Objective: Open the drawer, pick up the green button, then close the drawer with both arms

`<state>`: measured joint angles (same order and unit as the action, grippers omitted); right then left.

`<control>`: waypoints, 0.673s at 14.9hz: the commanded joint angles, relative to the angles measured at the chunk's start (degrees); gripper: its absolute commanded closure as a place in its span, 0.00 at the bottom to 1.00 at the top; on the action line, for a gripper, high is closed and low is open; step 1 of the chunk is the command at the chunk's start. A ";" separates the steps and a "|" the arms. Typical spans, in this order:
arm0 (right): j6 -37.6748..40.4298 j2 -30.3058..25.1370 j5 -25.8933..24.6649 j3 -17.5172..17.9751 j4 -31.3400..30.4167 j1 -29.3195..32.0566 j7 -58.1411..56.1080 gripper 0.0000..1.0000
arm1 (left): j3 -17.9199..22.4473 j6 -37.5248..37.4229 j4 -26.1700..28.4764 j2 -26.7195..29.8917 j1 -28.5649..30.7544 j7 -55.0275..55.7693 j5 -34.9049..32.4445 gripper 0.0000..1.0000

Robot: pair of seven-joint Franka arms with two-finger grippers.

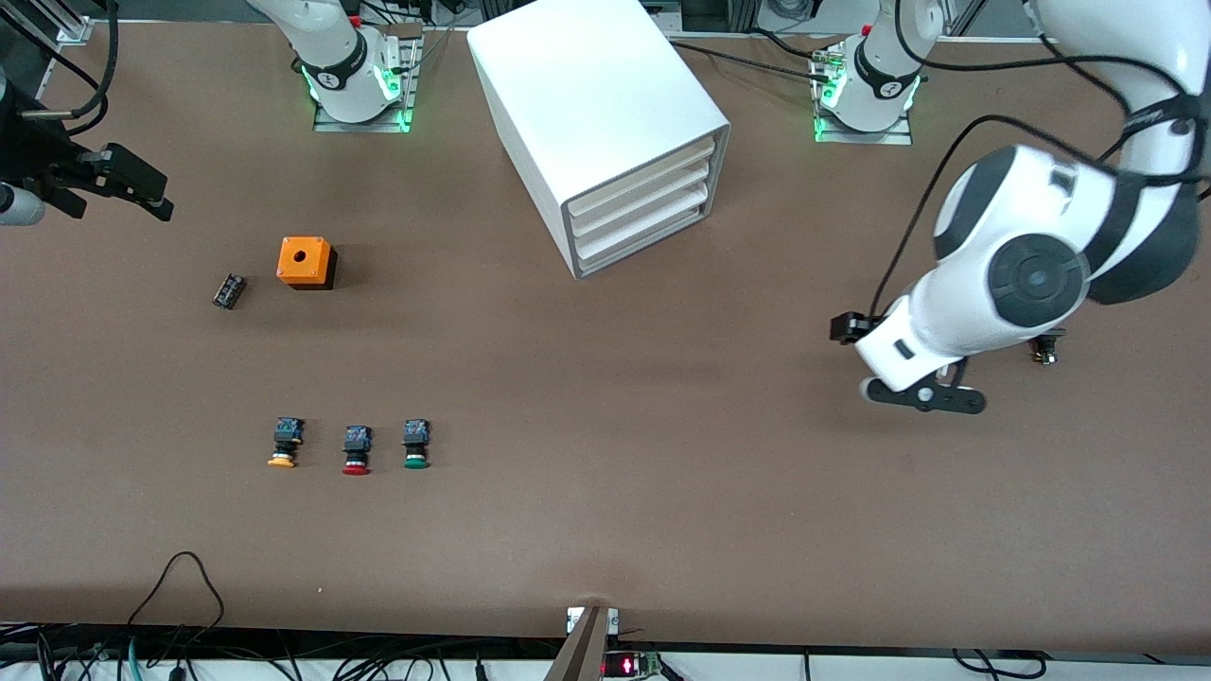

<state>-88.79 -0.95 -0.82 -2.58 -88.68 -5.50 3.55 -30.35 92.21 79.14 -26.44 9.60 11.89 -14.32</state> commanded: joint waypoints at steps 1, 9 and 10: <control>0.19 1.12 0.21 -0.14 2.81 0.05 -1.44 0.00 | 9.38 -0.45 1.89 7.78 -3.33 -11.15 2.26 0.00; 0.19 1.12 0.30 -0.14 2.81 0.05 -0.56 0.00 | 25.69 4.85 16.75 27.14 -12.05 -15.67 8.63 0.00; 0.19 1.12 0.30 -0.14 2.81 0.05 -0.56 0.00 | 25.86 2.65 16.40 27.14 -12.23 -15.58 8.78 0.00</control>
<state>-89.01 -0.52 -0.82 -2.60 -87.55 -5.48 3.38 -5.50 96.24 92.48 -1.85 -0.53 -3.48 -2.93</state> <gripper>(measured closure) 0.000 0.000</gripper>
